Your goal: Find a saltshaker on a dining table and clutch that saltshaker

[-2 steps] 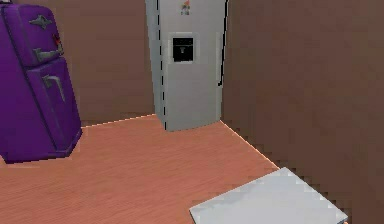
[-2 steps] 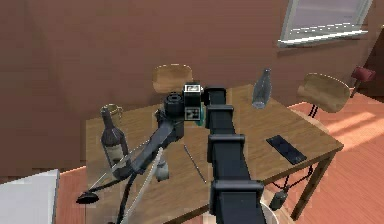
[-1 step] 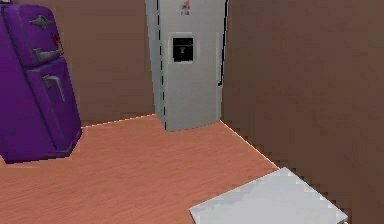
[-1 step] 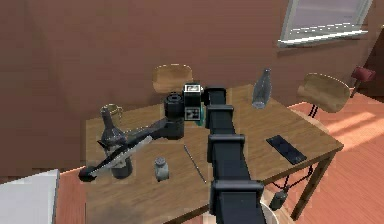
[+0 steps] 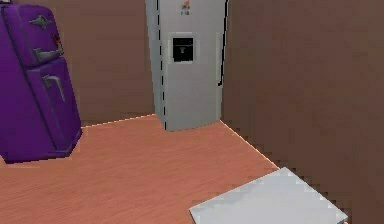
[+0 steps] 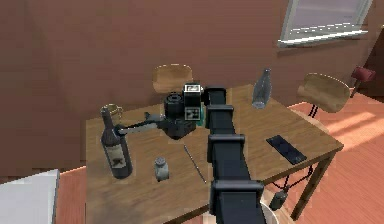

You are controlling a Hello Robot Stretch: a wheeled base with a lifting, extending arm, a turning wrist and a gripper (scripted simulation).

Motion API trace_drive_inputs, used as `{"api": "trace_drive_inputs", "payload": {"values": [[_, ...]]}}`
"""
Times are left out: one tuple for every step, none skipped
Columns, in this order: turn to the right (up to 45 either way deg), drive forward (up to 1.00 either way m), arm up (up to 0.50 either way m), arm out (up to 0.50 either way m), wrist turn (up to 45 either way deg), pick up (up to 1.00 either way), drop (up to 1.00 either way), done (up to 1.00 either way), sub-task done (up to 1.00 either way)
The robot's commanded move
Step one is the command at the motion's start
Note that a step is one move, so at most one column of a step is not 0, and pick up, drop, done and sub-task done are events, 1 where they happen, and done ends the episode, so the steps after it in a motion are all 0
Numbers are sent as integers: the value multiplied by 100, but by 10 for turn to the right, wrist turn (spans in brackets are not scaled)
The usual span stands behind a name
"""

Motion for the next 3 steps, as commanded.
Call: {"api": "trace_drive_inputs", "payload": {"values": [[0, 0, 0, 0, 120, 0, 0, 0, 0], [0, 0, -30, 0, 0, 0, 0, 0, 0], [0, 0, 0, 0, 0, 100, 0, 0, 0]]}}
